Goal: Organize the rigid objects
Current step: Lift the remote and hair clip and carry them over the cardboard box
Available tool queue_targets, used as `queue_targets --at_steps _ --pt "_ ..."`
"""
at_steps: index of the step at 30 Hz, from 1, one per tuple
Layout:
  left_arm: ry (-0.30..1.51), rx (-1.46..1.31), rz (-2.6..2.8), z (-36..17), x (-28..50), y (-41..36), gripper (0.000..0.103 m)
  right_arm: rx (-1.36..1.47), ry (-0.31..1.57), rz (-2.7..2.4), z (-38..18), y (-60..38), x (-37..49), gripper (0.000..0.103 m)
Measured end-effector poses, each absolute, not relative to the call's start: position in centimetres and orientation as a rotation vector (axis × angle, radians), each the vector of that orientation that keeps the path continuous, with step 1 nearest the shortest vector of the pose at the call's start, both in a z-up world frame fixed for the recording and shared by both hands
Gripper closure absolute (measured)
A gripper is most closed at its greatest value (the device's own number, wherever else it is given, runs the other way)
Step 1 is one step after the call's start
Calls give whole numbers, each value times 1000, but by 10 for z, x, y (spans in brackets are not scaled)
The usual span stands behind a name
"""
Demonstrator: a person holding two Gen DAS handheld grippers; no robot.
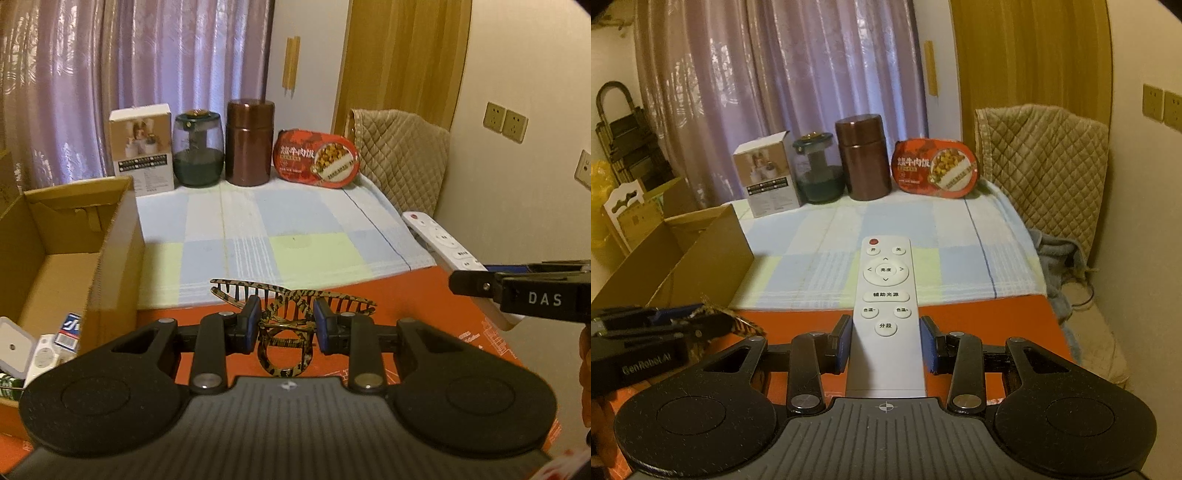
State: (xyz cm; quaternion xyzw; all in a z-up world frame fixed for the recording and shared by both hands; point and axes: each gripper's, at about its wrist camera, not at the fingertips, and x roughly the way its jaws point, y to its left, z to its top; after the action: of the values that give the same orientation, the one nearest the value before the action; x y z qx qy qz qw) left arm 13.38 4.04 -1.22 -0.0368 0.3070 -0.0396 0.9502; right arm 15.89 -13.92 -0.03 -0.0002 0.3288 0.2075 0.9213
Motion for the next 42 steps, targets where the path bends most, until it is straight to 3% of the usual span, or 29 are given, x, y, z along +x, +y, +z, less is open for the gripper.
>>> queue_targets --at_steps 31,42 --pt "568 -102 -87 40 64 57 78 -8 661 457 38 -124 88 68" --pt "553 -92 -33 55 32 97 78 -22 662 551 43 -79 67 68"
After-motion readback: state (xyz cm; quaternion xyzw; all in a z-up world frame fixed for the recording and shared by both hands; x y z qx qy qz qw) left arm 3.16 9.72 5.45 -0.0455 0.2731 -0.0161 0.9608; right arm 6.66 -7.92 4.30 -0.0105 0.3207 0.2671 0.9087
